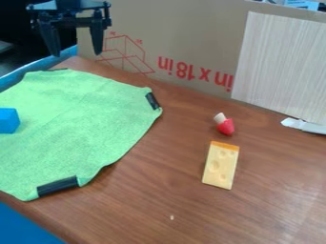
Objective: Move the blue object to the bottom right of the table
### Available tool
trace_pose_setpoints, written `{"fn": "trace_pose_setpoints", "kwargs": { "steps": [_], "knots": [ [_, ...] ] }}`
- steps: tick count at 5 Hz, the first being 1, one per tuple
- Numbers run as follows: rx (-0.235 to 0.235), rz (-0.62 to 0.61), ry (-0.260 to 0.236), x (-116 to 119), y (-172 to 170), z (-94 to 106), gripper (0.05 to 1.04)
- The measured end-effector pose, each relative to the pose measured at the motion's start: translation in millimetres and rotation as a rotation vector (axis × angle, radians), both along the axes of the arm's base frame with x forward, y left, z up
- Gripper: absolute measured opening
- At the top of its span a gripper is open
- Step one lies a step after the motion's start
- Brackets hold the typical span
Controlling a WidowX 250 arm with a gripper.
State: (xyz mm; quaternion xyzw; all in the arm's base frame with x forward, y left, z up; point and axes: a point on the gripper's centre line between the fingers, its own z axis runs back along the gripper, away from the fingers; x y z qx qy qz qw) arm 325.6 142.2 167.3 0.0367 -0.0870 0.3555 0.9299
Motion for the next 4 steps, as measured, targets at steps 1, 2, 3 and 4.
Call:
{"fn": "trace_pose_setpoints", "kwargs": {
  "steps": [1, 2, 3, 4],
  "knots": [
    [-0.014, 0.000, 0.034, 0.0, 0.0, -12.4, 1.001],
    [-0.020, -0.007, 0.036, 0.1, -0.9, -13.5, 1.001],
    [-0.064, -0.043, 0.052, -14.2, 30.6, -28.2, 1.001],
    [-0.070, -0.076, 0.025, -36.2, 71.2, -31.2, 1.001]
  ]
}}
